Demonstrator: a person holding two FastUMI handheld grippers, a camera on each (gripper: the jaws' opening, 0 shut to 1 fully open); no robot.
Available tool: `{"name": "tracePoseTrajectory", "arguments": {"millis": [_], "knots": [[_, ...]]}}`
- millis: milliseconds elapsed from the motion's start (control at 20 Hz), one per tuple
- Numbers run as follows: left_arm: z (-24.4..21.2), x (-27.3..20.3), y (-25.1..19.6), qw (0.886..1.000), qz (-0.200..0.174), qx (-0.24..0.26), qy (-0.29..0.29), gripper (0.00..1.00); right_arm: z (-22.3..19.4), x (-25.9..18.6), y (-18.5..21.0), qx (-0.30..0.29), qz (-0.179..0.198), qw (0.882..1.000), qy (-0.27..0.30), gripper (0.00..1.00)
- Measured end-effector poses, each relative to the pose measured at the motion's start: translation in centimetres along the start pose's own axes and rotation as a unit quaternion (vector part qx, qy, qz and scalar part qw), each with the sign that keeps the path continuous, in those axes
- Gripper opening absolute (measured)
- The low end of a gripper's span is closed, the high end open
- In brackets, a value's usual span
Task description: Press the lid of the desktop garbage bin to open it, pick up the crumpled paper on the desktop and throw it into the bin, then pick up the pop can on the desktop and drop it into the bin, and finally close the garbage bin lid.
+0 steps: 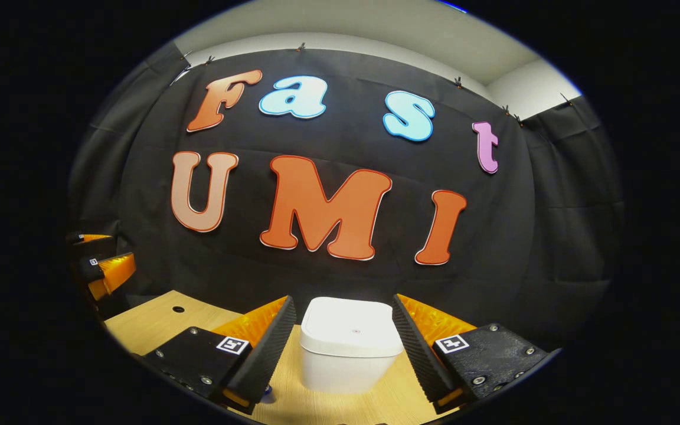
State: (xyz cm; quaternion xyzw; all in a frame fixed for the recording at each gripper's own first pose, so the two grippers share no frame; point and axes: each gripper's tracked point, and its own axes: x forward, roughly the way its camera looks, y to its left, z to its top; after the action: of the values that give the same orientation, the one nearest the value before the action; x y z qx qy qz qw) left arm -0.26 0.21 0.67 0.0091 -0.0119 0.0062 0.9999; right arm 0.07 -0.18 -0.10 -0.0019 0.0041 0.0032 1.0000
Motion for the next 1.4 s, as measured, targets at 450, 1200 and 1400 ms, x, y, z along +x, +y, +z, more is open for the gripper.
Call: {"name": "tracePoseTrajectory", "arguments": {"millis": [450, 1200, 1400], "knots": [[0.1, -0.4, 1.3, 1.000, -0.008, 0.001, -0.002, 0.98, 1.0, 0.0, -0.5, -0.016, -0.020, 1.000, 0.000, 0.99], [-2.8, -2.0, 7.1, 1.000, 0.008, -0.005, 0.024, 0.98, 3.0, 5.9, -2.3, -0.028, -0.038, 0.995, 0.083, 0.96], [-3.2, -2.3, 8.1, 0.998, 0.046, -0.007, 0.034, 0.98, 1.0, 8.8, -2.8, -0.009, -0.012, 0.988, 0.153, 0.85]]}}
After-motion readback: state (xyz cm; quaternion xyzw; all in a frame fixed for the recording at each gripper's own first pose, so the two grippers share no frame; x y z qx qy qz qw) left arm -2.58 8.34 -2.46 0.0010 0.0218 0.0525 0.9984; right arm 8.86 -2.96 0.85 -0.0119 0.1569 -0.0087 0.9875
